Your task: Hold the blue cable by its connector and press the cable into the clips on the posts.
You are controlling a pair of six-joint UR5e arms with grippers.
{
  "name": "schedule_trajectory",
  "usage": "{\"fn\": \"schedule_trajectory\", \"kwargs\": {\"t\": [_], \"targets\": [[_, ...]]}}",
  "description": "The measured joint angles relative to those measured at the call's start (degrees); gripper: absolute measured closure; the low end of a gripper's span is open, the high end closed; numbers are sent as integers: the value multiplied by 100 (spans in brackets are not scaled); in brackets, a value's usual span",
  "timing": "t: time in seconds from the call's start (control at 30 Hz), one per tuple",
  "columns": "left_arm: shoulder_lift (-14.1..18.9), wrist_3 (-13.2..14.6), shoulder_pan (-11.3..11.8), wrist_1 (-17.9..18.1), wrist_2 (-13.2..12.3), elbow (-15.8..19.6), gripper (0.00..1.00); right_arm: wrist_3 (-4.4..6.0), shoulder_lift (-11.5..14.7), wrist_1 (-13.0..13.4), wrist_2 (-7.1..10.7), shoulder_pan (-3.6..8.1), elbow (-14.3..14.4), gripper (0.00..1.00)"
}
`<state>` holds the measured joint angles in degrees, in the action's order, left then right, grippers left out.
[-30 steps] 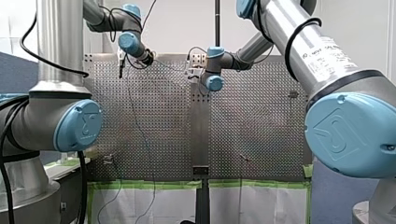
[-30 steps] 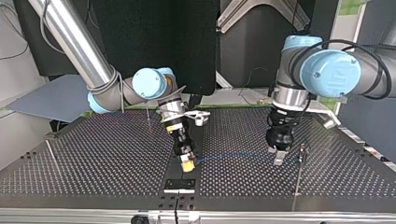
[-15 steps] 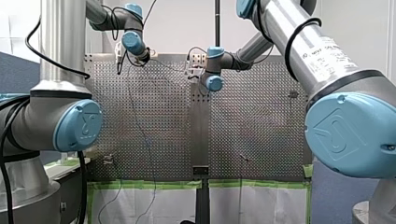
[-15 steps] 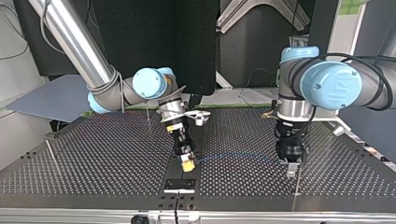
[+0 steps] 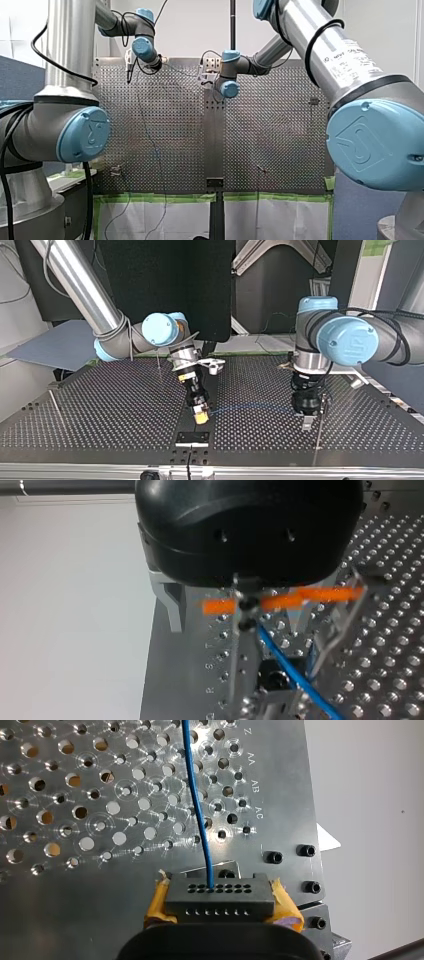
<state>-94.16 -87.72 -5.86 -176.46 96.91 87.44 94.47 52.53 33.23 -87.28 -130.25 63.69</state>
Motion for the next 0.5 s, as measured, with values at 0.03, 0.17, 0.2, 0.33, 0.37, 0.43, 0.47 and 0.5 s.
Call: {"fn": "schedule_trajectory", "kwargs": {"t": [0.03, 0.17, 0.2, 0.33, 0.37, 0.43, 0.47, 0.5], "targets": [[-7, -1, 5, 1, 2, -5, 0, -1, 0, 0, 0, 0, 0, 100], [-27, -15, 18, 9, -9, -20, 0, -5, -1, 0, 0, 0, 0, 100], [-29, -18, 21, 11, -12, -23, 0, -5, -2, 0, 0, 0, 0, 100], [-29, -24, 28, 13, -20, -27, 0, -5, -5, 0, 0, 1, 0, 100], [-30, -24, 29, 13, -23, -28, 0, -6, -6, 0, 0, 1, 0, 100], [-33, -28, 34, 14, -23, -28, 0, -6, -7, 0, 0, 1, 1, 100], [-33, -32, 36, 14, -23, -27, 0, -6, -7, 0, 0, 0, 1, 100], [-33, -35, 36, 14, -20, -28, 4, -6, -8, -2, 0, -1, 1, 100]]}}
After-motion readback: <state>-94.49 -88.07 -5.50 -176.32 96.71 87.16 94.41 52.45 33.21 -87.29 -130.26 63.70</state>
